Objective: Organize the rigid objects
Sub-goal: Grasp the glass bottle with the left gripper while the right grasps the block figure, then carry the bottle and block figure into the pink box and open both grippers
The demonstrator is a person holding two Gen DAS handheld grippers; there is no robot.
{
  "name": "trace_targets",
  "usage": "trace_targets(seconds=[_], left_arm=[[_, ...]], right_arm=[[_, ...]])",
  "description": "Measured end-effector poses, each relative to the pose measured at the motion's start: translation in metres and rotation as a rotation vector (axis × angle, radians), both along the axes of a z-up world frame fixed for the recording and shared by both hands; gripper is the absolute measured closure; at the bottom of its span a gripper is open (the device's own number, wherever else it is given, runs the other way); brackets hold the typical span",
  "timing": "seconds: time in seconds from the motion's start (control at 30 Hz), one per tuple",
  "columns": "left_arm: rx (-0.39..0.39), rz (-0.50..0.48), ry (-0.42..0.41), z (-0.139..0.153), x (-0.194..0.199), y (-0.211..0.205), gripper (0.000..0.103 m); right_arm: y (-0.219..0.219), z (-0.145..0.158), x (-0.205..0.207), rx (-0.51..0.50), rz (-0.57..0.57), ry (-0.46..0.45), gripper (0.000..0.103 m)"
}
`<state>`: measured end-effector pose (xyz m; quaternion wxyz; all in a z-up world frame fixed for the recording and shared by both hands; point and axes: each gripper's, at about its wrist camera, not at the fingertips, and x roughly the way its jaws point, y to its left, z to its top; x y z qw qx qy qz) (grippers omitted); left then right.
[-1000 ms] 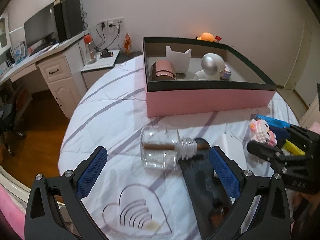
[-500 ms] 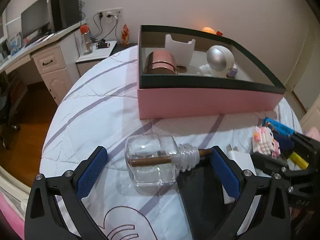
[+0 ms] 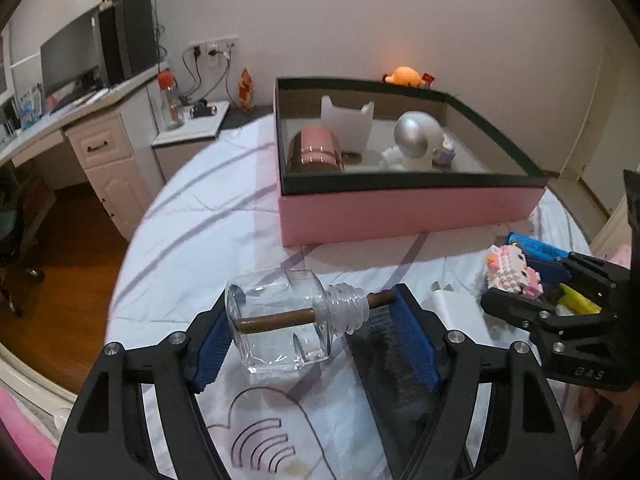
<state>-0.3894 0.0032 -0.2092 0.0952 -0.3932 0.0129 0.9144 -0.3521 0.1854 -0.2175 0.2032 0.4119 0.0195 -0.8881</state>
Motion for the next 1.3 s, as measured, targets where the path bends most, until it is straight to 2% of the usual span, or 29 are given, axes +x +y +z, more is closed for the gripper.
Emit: trace_targets(seconds=[0.4, 0.7, 0.87, 1.03, 1.17, 1.3], left_arm=[[-0.021, -0.048, 0.093, 0.041, 0.024, 0.013, 0.027], [-0.033, -0.11, 0.149, 0.072, 0.012, 0.042, 0.027], [-0.025, -0.159, 0.18, 0.095, -0.017, 0.063, 0.027], [-0.016, -0.197, 0.171, 0.105, -0.055, 0.079, 0.027], [0.009, -0.221, 0.12, 0.099, -0.097, 0.09, 0.027], [0.008, -0.217, 0.074, 0.084, -0.125, 0.099, 0.027]], right_arm=[[0.003, 0.041, 0.01, -0.001, -0.008, 0.098, 0.042], [0.016, 0.08, 0.001, 0.015, -0.013, 0.19, 0.042], [0.03, 0.098, -0.018, 0.017, -0.025, 0.221, 0.042], [0.042, 0.104, -0.049, 0.036, -0.039, 0.22, 0.042], [0.05, 0.098, -0.08, 0.046, -0.046, 0.195, 0.042], [0.055, 0.078, -0.106, 0.048, -0.045, 0.126, 0.042]])
